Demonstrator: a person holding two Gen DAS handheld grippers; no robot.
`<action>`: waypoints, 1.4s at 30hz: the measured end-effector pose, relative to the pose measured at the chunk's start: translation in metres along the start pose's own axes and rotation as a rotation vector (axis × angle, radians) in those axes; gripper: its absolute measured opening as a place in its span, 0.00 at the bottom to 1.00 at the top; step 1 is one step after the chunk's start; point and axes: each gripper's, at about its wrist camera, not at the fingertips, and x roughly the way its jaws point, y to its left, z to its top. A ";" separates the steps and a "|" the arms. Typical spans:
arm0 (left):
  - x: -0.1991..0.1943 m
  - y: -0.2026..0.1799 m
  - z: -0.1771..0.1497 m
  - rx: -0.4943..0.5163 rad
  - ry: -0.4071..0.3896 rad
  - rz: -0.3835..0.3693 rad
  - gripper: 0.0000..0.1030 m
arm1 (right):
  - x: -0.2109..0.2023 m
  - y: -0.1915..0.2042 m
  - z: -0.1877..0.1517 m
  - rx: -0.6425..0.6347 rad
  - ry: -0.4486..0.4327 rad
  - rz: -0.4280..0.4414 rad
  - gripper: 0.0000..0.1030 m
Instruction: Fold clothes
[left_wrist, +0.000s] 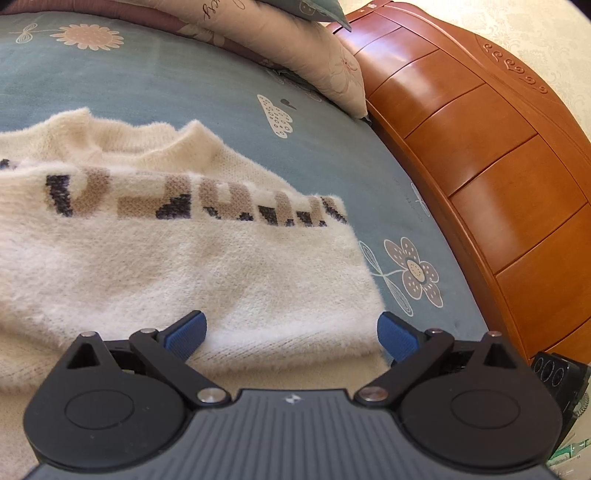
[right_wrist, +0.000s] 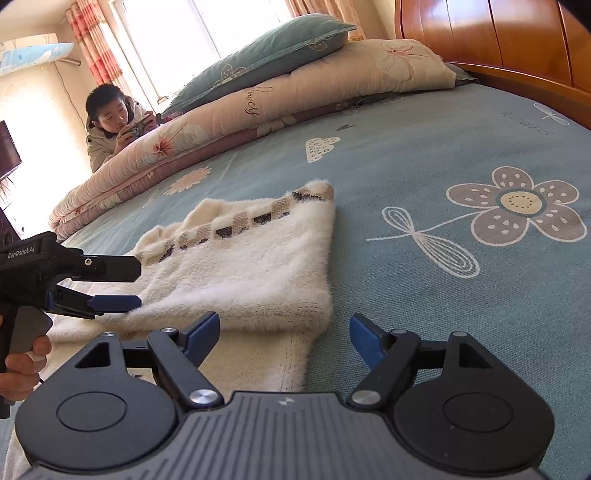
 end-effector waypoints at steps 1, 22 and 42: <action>-0.002 0.003 0.002 -0.009 -0.013 0.008 0.96 | -0.001 0.000 0.000 0.001 -0.002 0.000 0.79; -0.028 0.051 -0.008 -0.133 -0.080 0.122 0.96 | -0.007 -0.009 0.003 0.059 -0.027 0.012 0.79; -0.037 0.068 0.033 -0.199 -0.049 0.301 0.96 | -0.003 -0.002 0.001 0.033 -0.003 0.008 0.79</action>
